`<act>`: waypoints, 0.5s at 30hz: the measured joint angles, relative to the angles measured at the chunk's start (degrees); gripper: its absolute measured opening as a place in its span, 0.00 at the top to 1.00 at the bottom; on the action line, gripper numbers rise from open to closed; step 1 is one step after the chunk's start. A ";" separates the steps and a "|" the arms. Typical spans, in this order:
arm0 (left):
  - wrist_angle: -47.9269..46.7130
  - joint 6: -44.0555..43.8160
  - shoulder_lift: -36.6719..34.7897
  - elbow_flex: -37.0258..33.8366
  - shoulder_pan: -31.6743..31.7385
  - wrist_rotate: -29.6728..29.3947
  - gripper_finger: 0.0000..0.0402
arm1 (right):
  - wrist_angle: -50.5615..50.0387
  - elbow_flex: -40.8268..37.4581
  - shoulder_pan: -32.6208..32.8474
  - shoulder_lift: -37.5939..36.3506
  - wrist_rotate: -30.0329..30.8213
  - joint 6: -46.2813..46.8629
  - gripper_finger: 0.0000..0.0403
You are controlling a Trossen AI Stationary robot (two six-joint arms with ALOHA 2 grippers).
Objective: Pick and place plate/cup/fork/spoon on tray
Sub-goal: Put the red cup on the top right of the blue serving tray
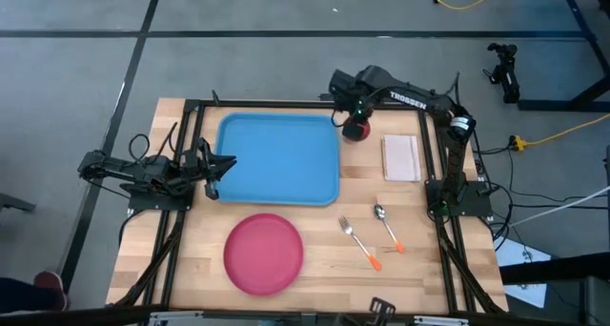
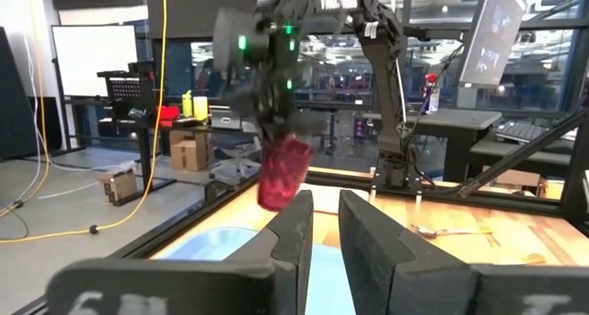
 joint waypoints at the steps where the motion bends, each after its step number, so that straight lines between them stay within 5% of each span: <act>1: -0.13 0.00 -0.02 0.00 0.00 0.00 0.88 | 0.35 2.27 0.32 0.00 -0.12 0.00 0.98; 6: -0.15 0.01 -0.02 0.00 0.00 0.02 0.88 | 4.58 9.36 1.81 -0.11 -0.36 4.95 0.98; 15: -0.21 -0.01 -0.01 0.00 0.00 0.03 0.88 | 14.02 9.90 5.43 3.07 -2.46 4.68 0.98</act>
